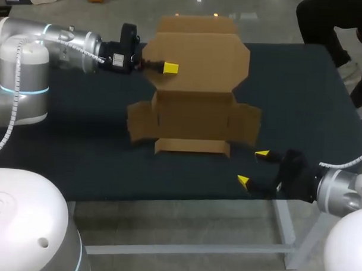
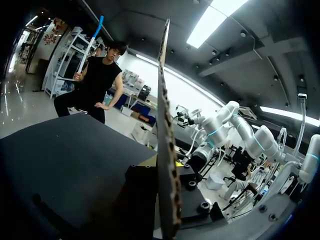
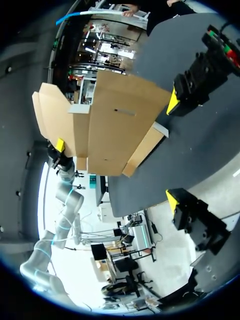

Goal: Assemble the packaging by folding the flat box into shape, placing the metal phone stand inside, and closing the box properly

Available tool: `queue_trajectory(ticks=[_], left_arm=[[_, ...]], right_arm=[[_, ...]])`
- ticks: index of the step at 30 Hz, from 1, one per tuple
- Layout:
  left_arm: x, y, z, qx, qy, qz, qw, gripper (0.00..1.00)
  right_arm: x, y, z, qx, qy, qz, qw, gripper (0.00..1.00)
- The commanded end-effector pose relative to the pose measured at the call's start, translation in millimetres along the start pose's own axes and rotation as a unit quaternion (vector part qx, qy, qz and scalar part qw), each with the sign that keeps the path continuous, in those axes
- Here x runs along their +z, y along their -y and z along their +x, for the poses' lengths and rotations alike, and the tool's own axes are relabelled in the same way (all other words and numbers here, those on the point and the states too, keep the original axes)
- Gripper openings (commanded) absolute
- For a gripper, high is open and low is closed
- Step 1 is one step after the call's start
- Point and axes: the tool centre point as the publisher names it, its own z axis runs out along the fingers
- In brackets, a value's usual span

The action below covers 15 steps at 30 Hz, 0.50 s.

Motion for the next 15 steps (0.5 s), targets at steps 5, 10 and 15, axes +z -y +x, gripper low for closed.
queue_trajectory(ticks=[5, 10, 15], left_arm=[[2, 0.4, -3.8, -0.003, 0.013, -0.001, 1.0, 0.0], [2, 1.5, -12.3, -0.005, 0.017, 0.0, 1.0, 0.0], [1, 2.5, -19.0, -0.004, 0.021, 0.003, 1.0, 0.0]], right_arm=[[4, 4, -1, 0.002, -0.004, -0.003, 1.0, 1.0], [4, 5, 0, 0.004, -0.004, -0.001, 1.0, 1.0], [6, 6, 0, 0.007, -0.003, 0.0, 1.0, 1.0]])
